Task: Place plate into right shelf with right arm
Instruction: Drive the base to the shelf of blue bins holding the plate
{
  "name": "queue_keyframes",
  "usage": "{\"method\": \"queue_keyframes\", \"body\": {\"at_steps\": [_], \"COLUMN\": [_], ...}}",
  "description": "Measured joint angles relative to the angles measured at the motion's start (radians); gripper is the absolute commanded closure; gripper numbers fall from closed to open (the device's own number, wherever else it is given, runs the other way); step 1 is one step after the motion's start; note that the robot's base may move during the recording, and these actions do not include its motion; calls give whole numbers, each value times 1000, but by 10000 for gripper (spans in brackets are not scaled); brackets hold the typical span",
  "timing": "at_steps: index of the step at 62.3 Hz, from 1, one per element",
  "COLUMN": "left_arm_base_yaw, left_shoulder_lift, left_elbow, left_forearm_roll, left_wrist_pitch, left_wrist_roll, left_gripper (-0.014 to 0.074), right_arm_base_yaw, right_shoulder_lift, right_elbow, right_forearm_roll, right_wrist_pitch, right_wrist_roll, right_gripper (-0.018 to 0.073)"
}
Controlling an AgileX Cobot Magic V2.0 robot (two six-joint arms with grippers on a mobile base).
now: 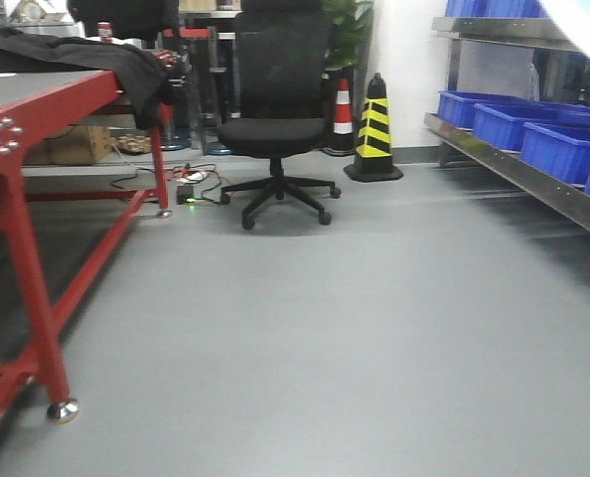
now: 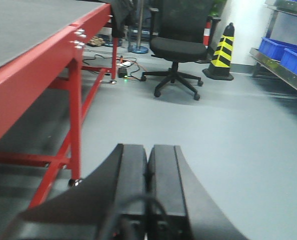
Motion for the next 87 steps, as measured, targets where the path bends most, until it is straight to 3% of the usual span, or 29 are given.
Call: {"method": "queue_keyframes", "body": {"at_steps": [87], "left_arm_base_yaw": [0], "left_shoulder_lift": [0], "left_elbow": [0], "left_forearm_roll": [0], "left_wrist_pitch": [0], "left_wrist_roll": [0], "left_gripper": [724], "right_arm_base_yaw": [0], "right_shoulder_lift": [0], "right_elbow": [0], "right_forearm_roll": [0], "right_wrist_pitch": [0], "right_wrist_roll": [0], "right_gripper": [505]}}
